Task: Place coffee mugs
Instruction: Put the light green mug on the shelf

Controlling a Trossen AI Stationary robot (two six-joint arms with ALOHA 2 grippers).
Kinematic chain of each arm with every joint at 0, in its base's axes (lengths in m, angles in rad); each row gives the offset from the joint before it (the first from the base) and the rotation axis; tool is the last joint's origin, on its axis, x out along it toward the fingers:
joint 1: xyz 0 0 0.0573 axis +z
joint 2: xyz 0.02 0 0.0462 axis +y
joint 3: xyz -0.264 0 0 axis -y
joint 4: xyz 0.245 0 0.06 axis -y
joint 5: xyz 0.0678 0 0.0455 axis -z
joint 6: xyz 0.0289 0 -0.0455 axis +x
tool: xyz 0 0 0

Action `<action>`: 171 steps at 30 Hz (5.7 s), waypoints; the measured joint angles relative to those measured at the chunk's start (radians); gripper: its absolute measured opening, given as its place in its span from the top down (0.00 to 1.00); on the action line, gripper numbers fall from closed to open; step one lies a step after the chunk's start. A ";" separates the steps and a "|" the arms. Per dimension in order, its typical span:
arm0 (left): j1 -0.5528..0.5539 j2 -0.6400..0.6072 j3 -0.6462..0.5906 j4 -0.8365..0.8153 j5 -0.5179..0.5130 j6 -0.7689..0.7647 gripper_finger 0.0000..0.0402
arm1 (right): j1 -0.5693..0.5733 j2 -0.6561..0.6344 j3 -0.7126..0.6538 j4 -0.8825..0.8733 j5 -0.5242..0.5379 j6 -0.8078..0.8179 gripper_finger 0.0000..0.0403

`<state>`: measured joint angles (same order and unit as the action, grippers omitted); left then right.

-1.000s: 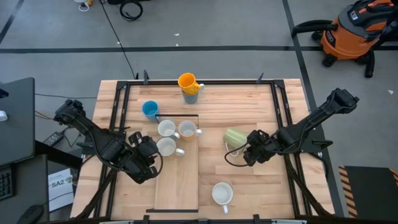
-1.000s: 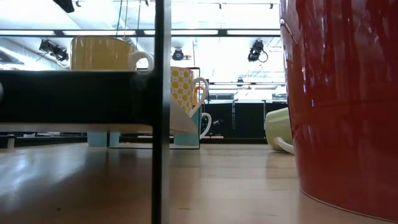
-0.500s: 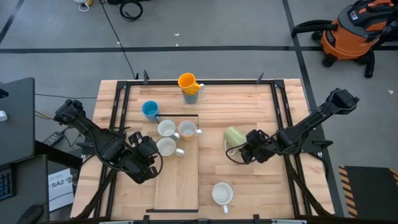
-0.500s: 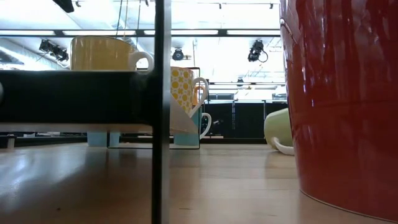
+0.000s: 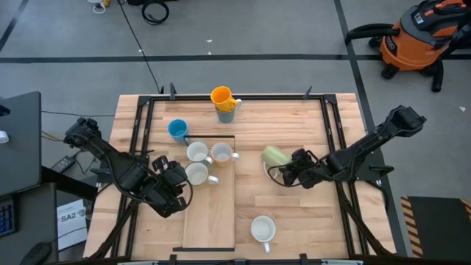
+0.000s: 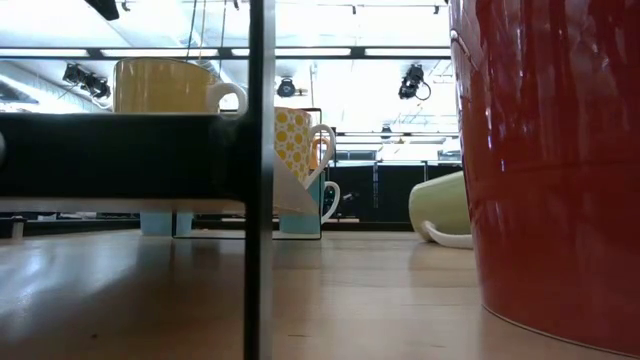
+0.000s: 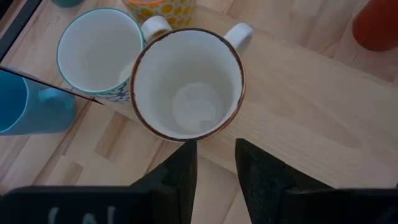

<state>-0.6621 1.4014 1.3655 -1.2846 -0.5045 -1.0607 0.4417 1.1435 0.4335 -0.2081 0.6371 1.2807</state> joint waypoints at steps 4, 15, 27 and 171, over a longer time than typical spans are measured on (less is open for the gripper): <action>0.000 0.000 0.000 0.001 0.000 0.000 0.71 | -0.014 0.000 0.000 0.000 0.027 -0.013 0.68; 0.000 0.000 0.000 0.002 0.000 0.000 0.71 | -0.044 -0.001 0.003 0.024 0.042 -0.084 0.88; 0.000 0.000 0.000 0.003 0.000 0.000 0.71 | -0.059 -0.002 0.037 0.095 -0.022 -0.350 0.95; 0.000 0.000 0.000 0.019 0.000 0.001 0.71 | -0.497 0.100 0.512 -0.757 -0.556 -1.306 0.61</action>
<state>-0.6621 1.4014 1.3651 -1.2652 -0.5041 -1.0599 -0.0551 1.2434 0.9459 -0.9647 0.0814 -0.0248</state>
